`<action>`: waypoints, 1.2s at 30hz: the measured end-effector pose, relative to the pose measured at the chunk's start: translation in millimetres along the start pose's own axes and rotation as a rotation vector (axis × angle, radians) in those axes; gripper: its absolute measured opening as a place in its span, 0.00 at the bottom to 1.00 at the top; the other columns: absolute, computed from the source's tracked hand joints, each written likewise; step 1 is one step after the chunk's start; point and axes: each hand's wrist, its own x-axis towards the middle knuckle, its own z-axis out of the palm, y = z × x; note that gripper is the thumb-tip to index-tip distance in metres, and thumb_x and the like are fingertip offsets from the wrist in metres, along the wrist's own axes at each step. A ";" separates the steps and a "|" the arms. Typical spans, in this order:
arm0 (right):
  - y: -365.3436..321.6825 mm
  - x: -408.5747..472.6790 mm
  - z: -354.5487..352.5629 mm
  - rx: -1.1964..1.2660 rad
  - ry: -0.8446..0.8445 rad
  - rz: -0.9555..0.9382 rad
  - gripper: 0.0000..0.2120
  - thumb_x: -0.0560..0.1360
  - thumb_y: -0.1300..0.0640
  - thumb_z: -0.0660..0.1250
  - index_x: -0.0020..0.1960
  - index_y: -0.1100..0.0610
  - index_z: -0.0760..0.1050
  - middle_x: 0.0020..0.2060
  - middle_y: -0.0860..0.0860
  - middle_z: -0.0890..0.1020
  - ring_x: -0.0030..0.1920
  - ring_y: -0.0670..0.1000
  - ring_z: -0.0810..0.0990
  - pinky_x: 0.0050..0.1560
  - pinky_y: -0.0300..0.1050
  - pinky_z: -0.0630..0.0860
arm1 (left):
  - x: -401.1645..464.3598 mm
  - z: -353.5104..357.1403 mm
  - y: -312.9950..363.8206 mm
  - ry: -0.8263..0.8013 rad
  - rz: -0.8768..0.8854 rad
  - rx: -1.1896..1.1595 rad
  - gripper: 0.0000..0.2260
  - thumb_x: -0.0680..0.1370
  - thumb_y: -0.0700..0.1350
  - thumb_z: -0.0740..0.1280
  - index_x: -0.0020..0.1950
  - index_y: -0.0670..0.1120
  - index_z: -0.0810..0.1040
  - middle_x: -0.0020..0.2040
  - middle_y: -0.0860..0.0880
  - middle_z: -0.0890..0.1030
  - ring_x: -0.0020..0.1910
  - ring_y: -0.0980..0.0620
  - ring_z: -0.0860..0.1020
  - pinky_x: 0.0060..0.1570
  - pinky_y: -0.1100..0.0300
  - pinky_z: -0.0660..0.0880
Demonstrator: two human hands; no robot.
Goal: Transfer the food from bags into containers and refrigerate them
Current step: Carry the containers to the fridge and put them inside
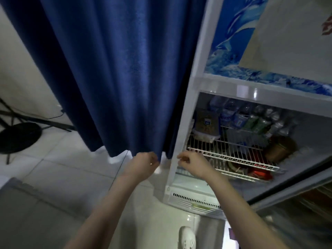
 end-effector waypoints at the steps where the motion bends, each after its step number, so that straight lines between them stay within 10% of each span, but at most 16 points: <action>1: -17.7 -7.4 10.7 -0.030 -0.021 -0.024 0.12 0.75 0.54 0.66 0.57 0.52 0.79 0.50 0.51 0.83 0.51 0.54 0.82 0.54 0.48 0.77 | -17.3 -10.6 -17.0 -0.003 -0.047 0.001 0.11 0.77 0.50 0.64 0.57 0.50 0.79 0.53 0.50 0.82 0.54 0.47 0.78 0.49 0.57 0.74; 23: -370.6 -264.7 323.0 -0.297 -0.696 -0.798 0.17 0.77 0.53 0.65 0.64 0.55 0.76 0.57 0.53 0.81 0.58 0.52 0.78 0.56 0.41 0.73 | -592.9 -106.6 -243.4 0.462 -1.175 -0.205 0.17 0.77 0.54 0.65 0.65 0.51 0.75 0.58 0.50 0.81 0.55 0.50 0.78 0.54 0.56 0.77; 36: -555.4 -451.4 520.8 -0.193 -0.939 -0.952 0.14 0.75 0.52 0.65 0.60 0.52 0.78 0.49 0.47 0.82 0.48 0.46 0.78 0.50 0.39 0.76 | -852.8 -142.2 -382.2 0.944 -1.437 -0.478 0.14 0.74 0.49 0.69 0.60 0.50 0.78 0.50 0.50 0.82 0.47 0.51 0.80 0.46 0.57 0.76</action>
